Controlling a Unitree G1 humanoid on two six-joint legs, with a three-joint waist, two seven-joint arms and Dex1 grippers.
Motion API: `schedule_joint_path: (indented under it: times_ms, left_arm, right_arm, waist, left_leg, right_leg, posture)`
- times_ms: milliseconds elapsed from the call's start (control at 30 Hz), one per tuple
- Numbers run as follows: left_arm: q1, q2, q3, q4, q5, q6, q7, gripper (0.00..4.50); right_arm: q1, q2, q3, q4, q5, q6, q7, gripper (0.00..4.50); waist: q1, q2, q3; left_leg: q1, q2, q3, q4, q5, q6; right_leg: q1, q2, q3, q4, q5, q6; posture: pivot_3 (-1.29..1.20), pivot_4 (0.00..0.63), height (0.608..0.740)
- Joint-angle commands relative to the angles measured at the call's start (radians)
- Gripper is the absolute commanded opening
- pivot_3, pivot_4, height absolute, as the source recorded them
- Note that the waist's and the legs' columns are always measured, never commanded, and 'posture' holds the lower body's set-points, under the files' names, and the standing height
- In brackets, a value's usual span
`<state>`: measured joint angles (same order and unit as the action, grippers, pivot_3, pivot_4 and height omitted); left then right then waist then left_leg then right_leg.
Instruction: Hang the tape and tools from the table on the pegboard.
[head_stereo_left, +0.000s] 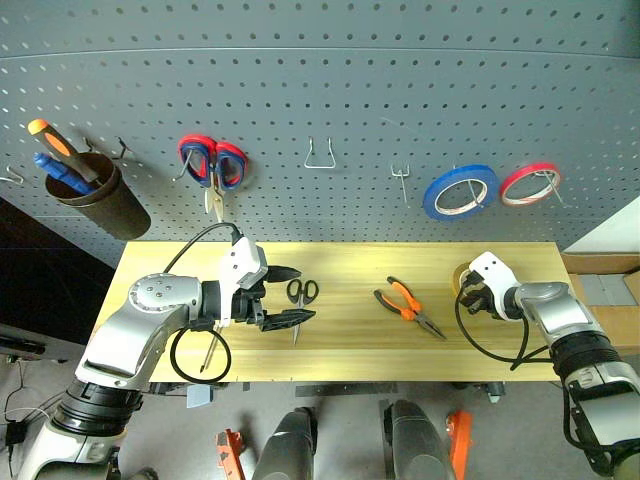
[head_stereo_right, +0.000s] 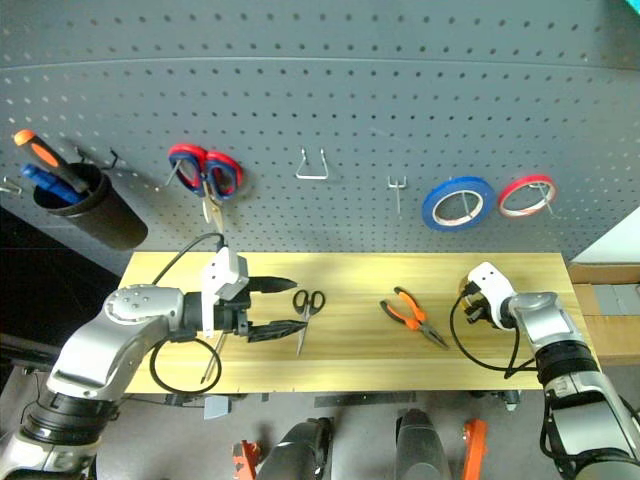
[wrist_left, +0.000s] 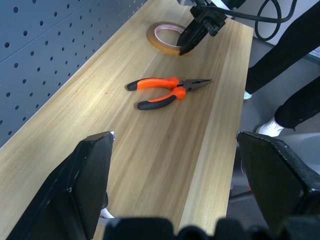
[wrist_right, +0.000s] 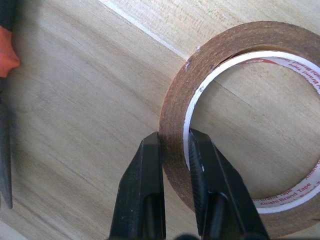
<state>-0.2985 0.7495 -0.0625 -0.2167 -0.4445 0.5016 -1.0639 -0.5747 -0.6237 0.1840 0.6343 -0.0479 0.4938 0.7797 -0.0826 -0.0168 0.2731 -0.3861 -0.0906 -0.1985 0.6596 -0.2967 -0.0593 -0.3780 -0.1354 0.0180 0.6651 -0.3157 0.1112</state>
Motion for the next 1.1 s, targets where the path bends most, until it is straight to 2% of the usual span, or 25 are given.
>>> schedule_joint_path:
  times_ms: [33,167,267,400,533,667,767,867,1100]
  left_arm:
    - [0.01,0.011,0.049,-0.02,-0.033,0.005,-0.009,4.21]
    - [0.017,0.014,0.072,-0.018,-0.049,0.01,-0.004,4.21]
    - [0.024,0.019,0.09,-0.019,-0.053,0.015,-0.006,4.21]
    - [0.027,0.021,0.1,-0.015,-0.055,0.013,-0.012,4.21]
    - [0.019,0.016,0.112,-0.003,-0.061,0.011,-0.007,4.21]
    - [0.013,0.015,0.121,0.007,-0.066,0.006,-0.005,4.21]
    - [0.004,0.004,0.126,0.016,-0.069,-0.001,-0.002,4.21]
    - [-0.003,-0.008,0.132,0.015,-0.067,-0.016,0.005,4.21]
    - [0.029,0.008,0.139,-0.028,-0.068,-0.027,-0.003,4.21]
  right_arm:
    - [0.06,0.004,-0.01,-0.029,-0.01,0.016,-0.027,0.11]
    - [0.153,-0.034,-0.069,-0.251,-0.001,0.041,-0.058,0.11]
    - [0.302,-0.078,-0.135,-0.574,0.011,0.118,-0.081,0.11]
    - [0.458,-0.093,-0.174,-0.916,0.0,0.211,-0.117,0.11]
    - [0.596,-0.061,-0.15,-1.237,-0.07,0.243,-0.215,0.11]
    - [0.709,-0.033,-0.029,-1.462,-0.208,0.168,-0.326,0.11]
    - [0.704,-0.022,0.039,-1.511,-0.312,0.074,-0.394,0.11]
    - [0.627,-0.019,0.043,-1.481,-0.374,-0.022,-0.43,0.11]
    - [0.397,0.012,0.041,-1.267,-0.373,-0.17,-0.421,0.11]
  waist:
    - [0.0,0.0,0.0]
    - [0.003,0.0,0.0]
    - [0.005,0.001,0.0]
    - [0.001,0.001,0.0]
    - [-0.002,0.001,0.0]
    - [-0.001,0.0,0.0]
    - [-0.004,0.0,0.0]
    - [-0.004,0.0,0.0]
    - [-0.006,-0.001,-0.001]
  left_leg:
    - [0.0,0.0,0.0,0.0,0.0,0.0]
    - [-0.002,0.0,0.0,0.0,0.0,0.0]
    - [-0.012,-0.001,0.0,0.002,0.0,0.0]
    - [-0.014,-0.002,0.005,0.002,0.0,0.0]
    - [-0.013,-0.001,0.007,0.003,0.0,0.0]
    - [-0.013,-0.001,0.008,0.004,0.0,0.0]
    - [-0.013,-0.001,0.009,0.005,0.0,0.0]
    - [-0.013,-0.001,0.01,0.005,0.0,0.0]
    - [-0.012,0.0,0.01,0.004,0.0,0.0]
  right_leg:
    - [0.0,0.0,0.0,0.0,0.0,0.0]
    - [-0.002,0.0,0.0,0.0,0.0,0.0]
    - [-0.012,-0.002,0.0,0.003,0.0,0.0]
    - [-0.017,-0.004,0.0,0.009,0.0,0.0]
    - [-0.02,-0.004,0.0,0.013,0.0,0.0]
    - [-0.021,-0.004,0.0,0.015,0.0,0.0]
    - [-0.021,-0.005,0.001,0.015,0.0,0.0]
    - [-0.021,-0.005,0.0,0.015,0.0,0.0]
    - [-0.021,-0.005,-0.001,0.015,0.0,0.0]
  posture:
    - [-0.07,0.289,0.74]
    - [-0.07,0.284,0.74]
    - [-0.08,0.283,0.74]
    - [-0.1,0.282,0.74]
    - [-0.12,0.278,0.74]
    - [-0.13,0.276,0.74]
    - [-0.14,0.271,0.74]
    - [-0.14,0.266,0.74]
    - [-0.12,0.256,0.74]
